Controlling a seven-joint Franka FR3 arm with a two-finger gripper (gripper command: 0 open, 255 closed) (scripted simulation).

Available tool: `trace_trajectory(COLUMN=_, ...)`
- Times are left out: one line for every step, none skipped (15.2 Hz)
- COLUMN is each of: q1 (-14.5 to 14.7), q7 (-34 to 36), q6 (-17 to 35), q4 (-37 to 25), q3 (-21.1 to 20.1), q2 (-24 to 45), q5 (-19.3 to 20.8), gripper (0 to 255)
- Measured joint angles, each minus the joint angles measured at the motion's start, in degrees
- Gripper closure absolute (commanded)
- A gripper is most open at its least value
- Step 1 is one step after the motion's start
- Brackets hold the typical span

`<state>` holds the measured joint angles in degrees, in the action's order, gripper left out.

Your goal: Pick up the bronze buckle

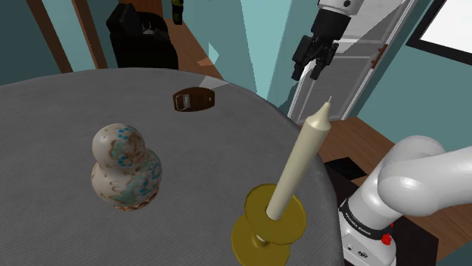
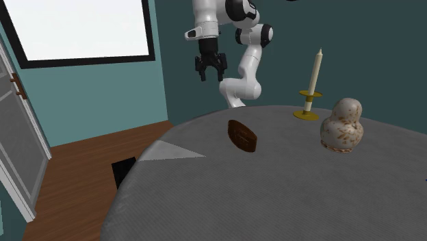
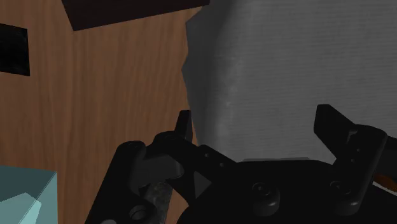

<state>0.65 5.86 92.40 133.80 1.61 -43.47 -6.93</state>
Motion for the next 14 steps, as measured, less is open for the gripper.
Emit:
trace_trajectory(q1=0.0, q7=0.0, q6=0.0, q4=0.0, q3=0.0, q2=0.0, q5=0.0, gripper=0)
trace_trajectory(q1=0.02, q7=1.12, q6=0.24, q4=-0.25, q3=-0.78, q2=0.43, q5=-0.33, gripper=0)
trace_trajectory(q1=0.06, q7=2.97, q6=0.76, q4=-0.61, q3=-2.04, q2=1.23, q5=-0.84, gripper=0)
trace_trajectory(q1=0.09, q7=5.21, q6=1.16, q4=-1.63, q3=-3.51, q2=2.55, q5=-1.42, gripper=0)
trace_trajectory(q1=0.14, q7=7.7, q6=1.57, q4=-1.98, q3=-5.13, q2=3.23, q5=-2.03, gripper=0)
trace_trajectory(q1=0.04, q7=10.01, q6=1.49, q4=-3.06, q3=-6.46, q2=4.17, q5=-2.38, gripper=0)
trace_trajectory(q1=-0.11, q7=12.23, q6=2.03, q4=-3.78, q3=-7.78, q2=5.4, q5=-2.69, gripper=0)
trace_trajectory(q1=-0.11, q7=14.98, q6=2.44, q4=-5.3, q3=-9.61, q2=7.19, q5=-3.19, gripper=0)
trace_trajectory(q1=-0.17, q7=17.62, q6=3.09, q4=-5.94, q3=-11.24, q2=8.42, q5=-3.55, gripper=0)
trace_trajectory(q1=-0.32, q7=20.11, q6=3.92, q4=-6.71, q3=-12.77, q2=9.98, q5=-3.76, gripper=0)
trace_trajectory(q1=-0.54, q7=22.49, q6=4.09, q4=-8.03, q3=-14.06, q2=11.49, q5=-3.79, gripper=0)
trace_trajectory(q1=-0.77, q7=25.16, q6=4.53, q4=-10.0, q3=-15.69, q2=13.83, q5=-3.74, gripper=0)
trace_trajectory(q1=-1.0, q7=27.59, q6=4.84, q4=-11.29, q3=-16.98, q2=15.48, q5=-3.61, gripper=0)
trace_trajectory(q1=-1.31, q7=29.94, q6=5.31, q4=-12.73, q3=-18.23, q2=17.47, q5=-3.3, gripper=0)
